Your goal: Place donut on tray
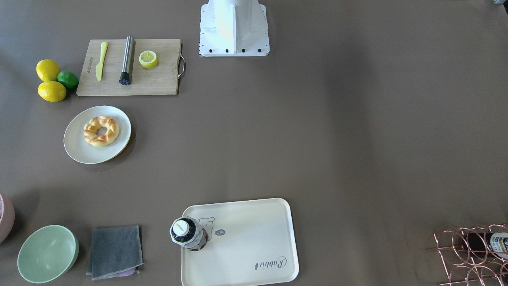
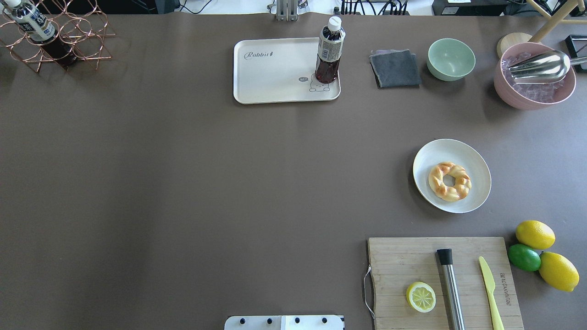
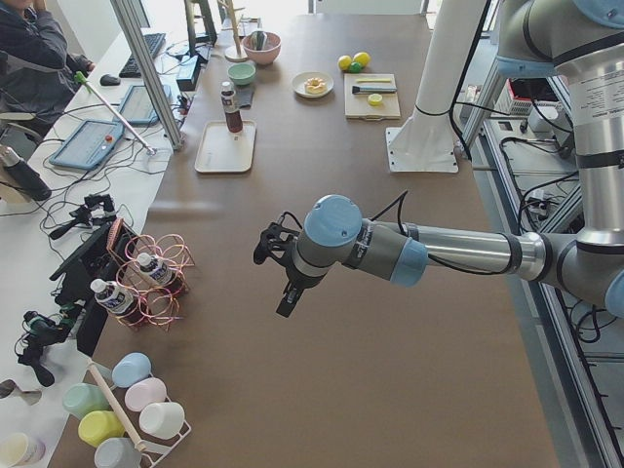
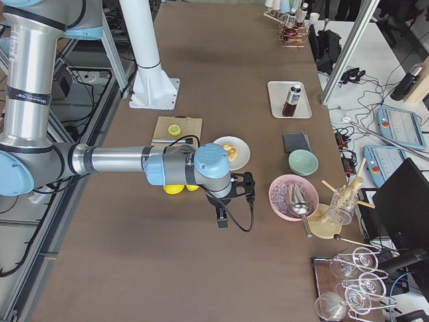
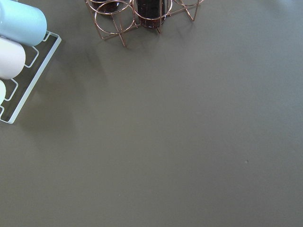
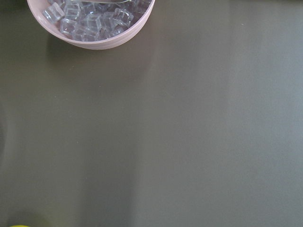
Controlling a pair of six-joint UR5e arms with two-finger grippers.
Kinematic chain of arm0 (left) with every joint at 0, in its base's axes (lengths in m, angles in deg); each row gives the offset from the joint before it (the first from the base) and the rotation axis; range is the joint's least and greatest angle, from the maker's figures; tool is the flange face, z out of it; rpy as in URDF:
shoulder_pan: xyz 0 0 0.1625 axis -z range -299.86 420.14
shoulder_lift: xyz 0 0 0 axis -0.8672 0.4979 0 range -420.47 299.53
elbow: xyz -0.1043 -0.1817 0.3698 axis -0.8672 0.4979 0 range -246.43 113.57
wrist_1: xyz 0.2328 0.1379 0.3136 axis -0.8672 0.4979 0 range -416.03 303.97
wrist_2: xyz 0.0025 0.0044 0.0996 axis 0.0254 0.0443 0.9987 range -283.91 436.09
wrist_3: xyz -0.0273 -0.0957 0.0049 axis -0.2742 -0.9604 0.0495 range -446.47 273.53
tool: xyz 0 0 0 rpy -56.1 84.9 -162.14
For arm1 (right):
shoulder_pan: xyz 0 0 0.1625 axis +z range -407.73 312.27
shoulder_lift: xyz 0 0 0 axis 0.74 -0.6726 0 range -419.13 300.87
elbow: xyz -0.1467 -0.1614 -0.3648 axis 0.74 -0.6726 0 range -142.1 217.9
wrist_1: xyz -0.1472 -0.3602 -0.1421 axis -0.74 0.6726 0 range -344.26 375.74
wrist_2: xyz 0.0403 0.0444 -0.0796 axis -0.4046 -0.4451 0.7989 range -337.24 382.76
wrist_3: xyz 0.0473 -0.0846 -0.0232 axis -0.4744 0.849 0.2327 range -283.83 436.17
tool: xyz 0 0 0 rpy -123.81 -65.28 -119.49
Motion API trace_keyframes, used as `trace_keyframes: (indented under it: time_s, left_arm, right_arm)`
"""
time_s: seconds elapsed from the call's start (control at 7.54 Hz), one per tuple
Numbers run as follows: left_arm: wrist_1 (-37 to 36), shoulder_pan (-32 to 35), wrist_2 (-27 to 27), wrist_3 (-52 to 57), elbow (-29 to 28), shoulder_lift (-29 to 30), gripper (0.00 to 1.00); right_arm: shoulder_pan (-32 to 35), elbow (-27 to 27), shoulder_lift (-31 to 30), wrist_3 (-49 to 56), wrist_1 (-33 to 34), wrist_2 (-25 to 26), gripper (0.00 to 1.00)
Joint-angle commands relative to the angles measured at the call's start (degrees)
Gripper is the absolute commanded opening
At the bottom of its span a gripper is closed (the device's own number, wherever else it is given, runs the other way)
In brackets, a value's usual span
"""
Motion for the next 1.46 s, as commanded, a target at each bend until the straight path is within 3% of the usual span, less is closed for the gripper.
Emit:
trace_keyframes:
  time_s: [0.0, 0.66, 0.93, 1.06, 1.33]
  left_arm:
    - [0.1, 0.1, 0.2, -0.3, -1.1, -0.2, 0.97]
    - [0.3, -0.6, 0.2, 0.0, -2.0, -0.9, 0.97]
    - [0.3, -0.9, -0.2, 0.1, -2.1, -0.9, 0.84]
    - [0.3, -0.9, -0.3, 0.1, -2.2, -0.9, 0.96]
    - [0.4, -0.9, -0.4, -0.1, -2.1, -0.9, 0.97]
  right_arm:
    - [0.0, 0.2, 0.0, 0.3, 0.0, -0.2, 1.00]
    - [-1.7, 0.2, 0.1, -0.2, 0.0, -0.3, 1.00]
    - [-8.6, 0.1, 3.4, -12.3, -0.2, 0.4, 1.00]
    - [-12.3, -0.2, 4.0, -15.9, -4.3, 0.7, 1.00]
    - [-22.9, -7.3, 7.4, -32.6, -20.4, 2.2, 1.00]
